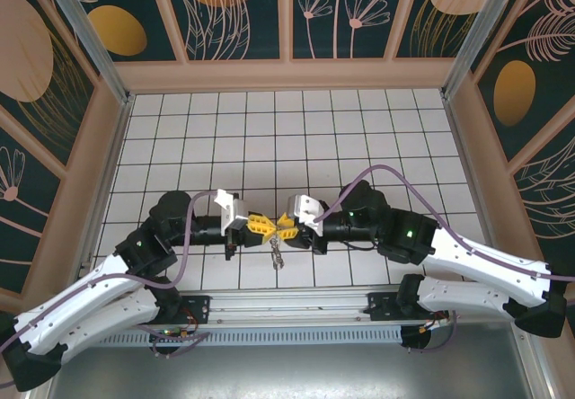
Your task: Put the keys on the keyring
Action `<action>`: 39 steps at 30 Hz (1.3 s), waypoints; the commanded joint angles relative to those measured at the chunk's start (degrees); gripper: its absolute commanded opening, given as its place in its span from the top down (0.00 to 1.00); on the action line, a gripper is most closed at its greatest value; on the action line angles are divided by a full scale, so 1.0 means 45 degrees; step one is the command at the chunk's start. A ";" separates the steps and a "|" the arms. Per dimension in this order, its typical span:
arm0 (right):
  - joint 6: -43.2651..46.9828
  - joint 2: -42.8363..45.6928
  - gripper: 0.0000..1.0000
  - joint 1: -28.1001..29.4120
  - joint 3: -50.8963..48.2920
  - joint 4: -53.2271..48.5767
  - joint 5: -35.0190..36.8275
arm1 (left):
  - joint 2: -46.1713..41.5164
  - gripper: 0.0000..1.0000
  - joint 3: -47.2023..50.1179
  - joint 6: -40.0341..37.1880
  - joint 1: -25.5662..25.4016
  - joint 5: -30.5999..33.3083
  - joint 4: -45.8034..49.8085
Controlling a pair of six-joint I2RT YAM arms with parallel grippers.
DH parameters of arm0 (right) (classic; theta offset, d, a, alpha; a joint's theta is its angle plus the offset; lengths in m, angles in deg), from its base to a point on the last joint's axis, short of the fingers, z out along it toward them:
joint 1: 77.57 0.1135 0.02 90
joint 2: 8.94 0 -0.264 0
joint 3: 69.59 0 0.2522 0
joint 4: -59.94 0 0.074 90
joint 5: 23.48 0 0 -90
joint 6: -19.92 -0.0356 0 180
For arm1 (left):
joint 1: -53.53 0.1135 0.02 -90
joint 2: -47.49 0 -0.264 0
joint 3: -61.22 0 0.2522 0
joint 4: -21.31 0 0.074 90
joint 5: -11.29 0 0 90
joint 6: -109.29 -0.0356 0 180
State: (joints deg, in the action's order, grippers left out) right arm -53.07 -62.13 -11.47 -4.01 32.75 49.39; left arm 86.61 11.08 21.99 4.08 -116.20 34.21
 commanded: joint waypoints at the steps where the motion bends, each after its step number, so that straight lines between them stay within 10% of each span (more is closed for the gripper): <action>1: -0.0246 0.0077 0.79 0.0056 -0.0243 0.0921 -0.0421 | -0.0378 1.00 0.0181 0.0702 -0.0041 -0.0783 -0.1882; 9: -0.0134 0.0218 1.00 0.0056 -0.0234 0.1169 -0.0587 | -0.0421 1.00 0.0721 0.1383 -0.0046 -0.1024 -0.2849; 25: 0.0717 -0.1233 1.00 0.0121 0.1437 -0.1418 0.2732 | 0.1295 0.82 -0.1808 -0.1527 -0.0041 0.0937 0.3323; 31: 0.1090 -0.1828 1.00 0.0336 0.2103 -0.1989 0.2876 | 0.1668 1.00 -0.1794 -0.1595 -0.0036 0.1015 0.3571; 39: 0.0907 -0.1372 1.00 0.0456 0.1684 -0.1435 0.2603 | 0.1208 1.00 -0.1289 -0.1154 -0.0046 0.0354 0.2180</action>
State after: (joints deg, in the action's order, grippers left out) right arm -49.18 -69.93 -9.78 3.05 19.98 60.06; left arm 93.65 4.85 15.04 4.52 -109.95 49.07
